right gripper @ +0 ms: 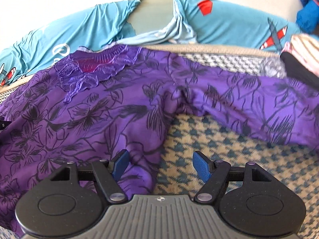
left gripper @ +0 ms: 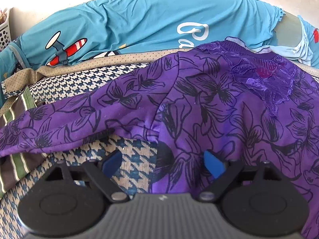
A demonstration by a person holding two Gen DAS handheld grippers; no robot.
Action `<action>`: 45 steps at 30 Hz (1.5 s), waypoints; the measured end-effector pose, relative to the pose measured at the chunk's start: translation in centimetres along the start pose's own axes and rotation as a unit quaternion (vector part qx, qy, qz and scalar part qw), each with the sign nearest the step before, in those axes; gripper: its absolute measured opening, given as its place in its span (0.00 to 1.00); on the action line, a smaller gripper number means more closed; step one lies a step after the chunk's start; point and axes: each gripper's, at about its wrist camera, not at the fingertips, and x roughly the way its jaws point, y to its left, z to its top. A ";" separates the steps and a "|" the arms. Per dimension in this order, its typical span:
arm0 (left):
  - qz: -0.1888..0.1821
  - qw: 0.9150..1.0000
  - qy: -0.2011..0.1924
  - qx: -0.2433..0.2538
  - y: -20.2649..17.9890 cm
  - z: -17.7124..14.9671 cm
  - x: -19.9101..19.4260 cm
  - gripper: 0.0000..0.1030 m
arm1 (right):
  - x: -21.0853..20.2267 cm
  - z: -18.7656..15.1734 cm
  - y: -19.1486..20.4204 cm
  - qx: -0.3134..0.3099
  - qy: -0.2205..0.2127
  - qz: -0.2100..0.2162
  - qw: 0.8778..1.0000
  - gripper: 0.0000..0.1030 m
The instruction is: Fold clothes
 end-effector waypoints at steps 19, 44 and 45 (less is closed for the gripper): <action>0.023 1.000 0.011 -0.008 0.6 0.1 0.4 0.93 | -0.9 -1.0 0.7 -0.002 -0.030 -0.012 0.999 0.04; 0.086 0.995 0.045 0.017 2.1 -3.3 -1.1 1.00 | -1.9 -0.6 -3.2 0.037 -0.020 -0.100 0.994 0.27; 0.087 0.995 0.044 0.015 2.2 -3.6 -1.3 1.00 | -2.2 -0.7 -3.4 0.046 -0.023 -0.097 0.994 0.28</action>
